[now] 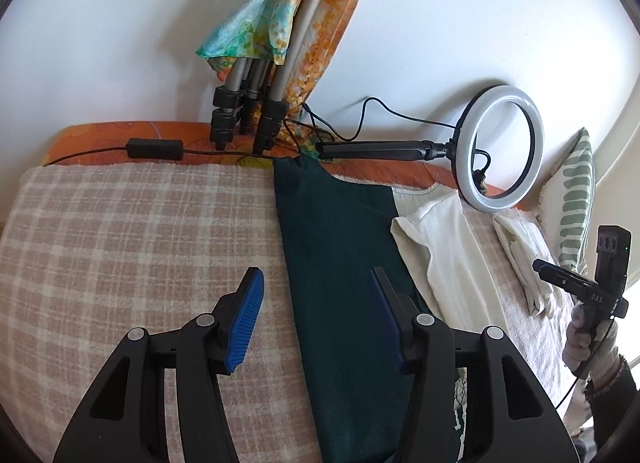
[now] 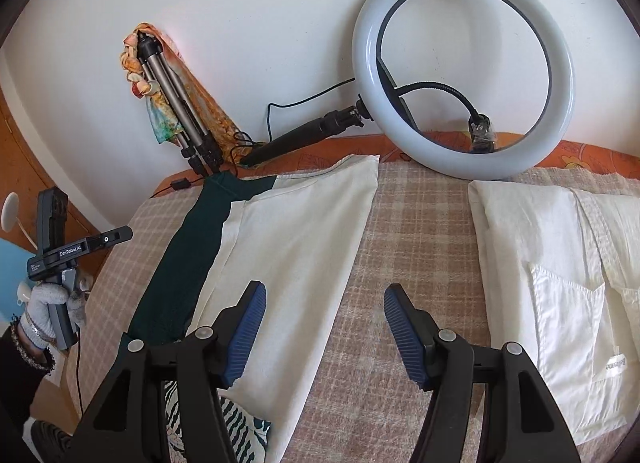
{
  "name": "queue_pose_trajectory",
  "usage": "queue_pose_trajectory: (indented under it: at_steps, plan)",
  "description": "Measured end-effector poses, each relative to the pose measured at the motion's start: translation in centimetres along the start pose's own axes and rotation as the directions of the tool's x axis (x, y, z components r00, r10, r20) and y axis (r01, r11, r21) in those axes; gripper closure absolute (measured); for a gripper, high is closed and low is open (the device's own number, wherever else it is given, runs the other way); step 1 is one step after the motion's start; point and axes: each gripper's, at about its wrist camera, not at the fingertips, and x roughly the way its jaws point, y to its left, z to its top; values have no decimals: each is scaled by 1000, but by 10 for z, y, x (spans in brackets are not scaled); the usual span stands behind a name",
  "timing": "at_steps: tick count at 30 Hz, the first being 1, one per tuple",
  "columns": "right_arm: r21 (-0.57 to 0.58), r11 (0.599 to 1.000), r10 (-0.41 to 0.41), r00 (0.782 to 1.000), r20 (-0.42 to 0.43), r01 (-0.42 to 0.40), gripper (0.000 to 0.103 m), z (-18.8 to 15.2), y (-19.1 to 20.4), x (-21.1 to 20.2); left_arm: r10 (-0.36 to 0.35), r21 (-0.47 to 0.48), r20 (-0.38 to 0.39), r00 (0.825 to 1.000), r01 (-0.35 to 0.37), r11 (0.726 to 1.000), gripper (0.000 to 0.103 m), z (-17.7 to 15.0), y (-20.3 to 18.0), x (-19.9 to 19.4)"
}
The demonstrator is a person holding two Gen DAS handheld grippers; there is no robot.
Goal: Fold small clothes
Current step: 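Open both tools and move them to the collar end of the strip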
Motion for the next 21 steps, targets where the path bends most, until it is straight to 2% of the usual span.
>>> queue_pose_trajectory:
  at_steps: [7, 10, 16, 21]
  plan:
    - [-2, 1000, -22, 1000, -8, 22, 39, 32, -19, 43, -47, -60, -8, 999, 47, 997, 48, 25, 17, 39]
    - [-9, 1000, -24, 999, -23, 24, 39, 45, -22, 63, -47, -67, -23, 999, 45, 997, 48, 32, 22, 57]
    - [-22, 999, -37, 998, -48, 36, 53, 64, -25, 102, -10, -47, -27, 1000, 9, 999, 48, 43, 29, 89]
    - [-39, 998, -55, 996, -65, 53, 58, 72, -27, 126, -23, -41, -9, 1000, 22, 999, 48, 53, 29, 103]
